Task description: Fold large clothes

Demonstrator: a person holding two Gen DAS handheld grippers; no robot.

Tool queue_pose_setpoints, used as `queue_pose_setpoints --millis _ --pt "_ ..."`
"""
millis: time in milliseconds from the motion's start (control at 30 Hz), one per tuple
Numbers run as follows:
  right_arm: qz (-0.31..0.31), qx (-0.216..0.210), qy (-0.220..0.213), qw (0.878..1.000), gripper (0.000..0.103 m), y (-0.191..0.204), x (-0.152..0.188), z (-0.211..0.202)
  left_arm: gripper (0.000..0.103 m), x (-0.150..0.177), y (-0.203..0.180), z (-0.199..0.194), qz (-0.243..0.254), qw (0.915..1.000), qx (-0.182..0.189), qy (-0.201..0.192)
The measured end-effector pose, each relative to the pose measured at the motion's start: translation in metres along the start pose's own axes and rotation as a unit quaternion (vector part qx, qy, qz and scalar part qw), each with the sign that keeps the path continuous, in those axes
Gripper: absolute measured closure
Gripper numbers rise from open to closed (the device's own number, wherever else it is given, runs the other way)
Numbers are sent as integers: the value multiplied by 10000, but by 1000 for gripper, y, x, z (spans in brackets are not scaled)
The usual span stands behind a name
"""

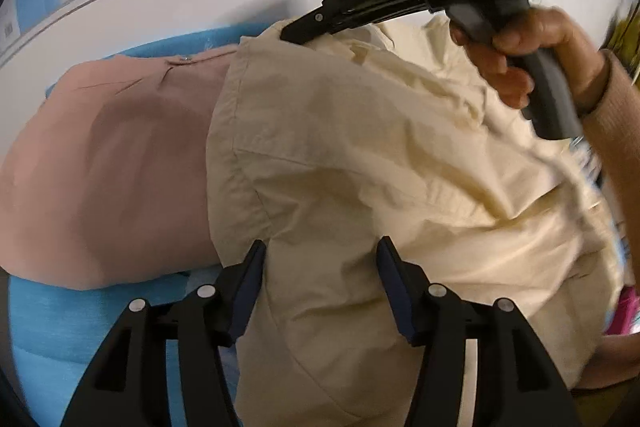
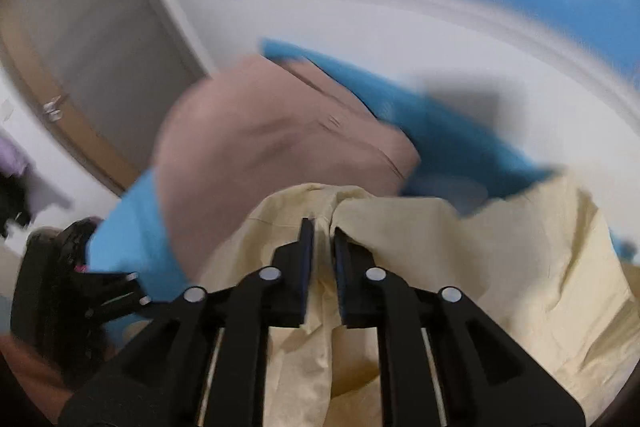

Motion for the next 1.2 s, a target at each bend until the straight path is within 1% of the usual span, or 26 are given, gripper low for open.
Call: queue_pose_setpoints --millis 33,100,167,200,267,300,367,400,433,500,533,600,633,667,700,733,767,800,833,867,900,933,1033,1067,1100,1200 --pt "233 -96 -23 9997 84 -8 5 -1 49 -1 0 -1 -21 10000 14 -15" --pt "607 -282 -198 9976 65 -21 15 -18 49 -5 1 -9 -25 9999 -20 -169" --pt "709 -305 -626 9951 54 -39 43 -64 49 -13 2 -29 -1 9987 -8 -502" --pt "662 -269 -851 9938 45 -46 61 -88 49 -18 2 -38 11 9978 13 -657" --pt "675 70 -1072 9919 33 -56 93 -124 49 -32 -4 -58 166 9946 79 -1019" --pt "742 229 -1142 9904 33 -61 110 -142 47 -37 -7 -62 225 9936 154 -1096" --pt "938 527 -1074 9884 33 -76 162 -169 44 -53 -23 -63 432 9913 457 -1156" --pt "1051 837 -1006 9858 30 -81 181 -177 40 -59 -32 -59 553 9909 539 -1107" --pt "1221 1120 -877 9823 28 -87 209 -183 35 -66 -44 -48 751 9904 634 -971" --pt "1574 1114 -713 9786 26 -92 246 -185 33 -70 -55 -27 878 9915 642 -715" --pt "1729 1135 -601 9765 26 -92 268 -188 33 -72 -59 -10 902 9930 617 -446" --pt "1793 1260 -387 9749 23 -87 291 -183 33 -75 -64 13 960 9937 560 -136" --pt "1862 1213 -376 9743 23 -84 301 -178 34 -71 -67 26 972 9942 457 7" --pt "1949 1101 -380 9739 22 -83 310 -176 37 -73 -66 35 950 9946 409 106" --pt "1974 1078 -372 9737 23 -81 314 -172 45 -73 -66 44 891 9951 379 198" --pt "1925 1107 -401 9742 24 -78 317 -169 56 -74 -64 49 863 9955 324 210" --pt "1861 1132 -467 9749 35 -74 316 -170 62 -75 -63 54 815 9961 271 210" --pt "1808 1112 -554 9756 51 -70 317 -171 74 -75 -60 58 709 9969 277 217" --pt "1799 1144 -577 9753 63 -68 317 -172 81 -78 -55 63 510 9978 346 252" --pt "1799 1156 -596 9750 101 -67 316 -174 84 -79 -54 64 390 9982 380 254" --pt "1831 1098 -665 9747 101 -65 313 -175 90 -82 -51 61 256 9984 471 162" --pt "1867 1054 -898 9726 101 -64 310 -185 92 -85 -48 54 193 9984 531 82" --pt "1767 1181 -1513 9654 101 -64 292 -224 93 -103 -51 33 -58 9966 783 -257" --pt "1708 1240 -1641 9636 101 -64 287 -234 93 -109 -53 28 -102 9957 837 -392" --pt "1589 1491 -1805 9591 101 -64 277 -248 92 -114 -54 22 -135 9948 875 -497" --pt "1567 1858 -1931 9506 101 -77 263 -258 91 -126 -63 29 -298 9940 833 -639"
Point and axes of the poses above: each gripper's, at about its wrist camera, not at the fingertips, and z roughly the way its jaws point, y to its left, x to its underside, the point moved 3 cm from there along z, roughly the way its jaws point, and after that the axes turned 5 degrees about x, right-handed, at the moved point
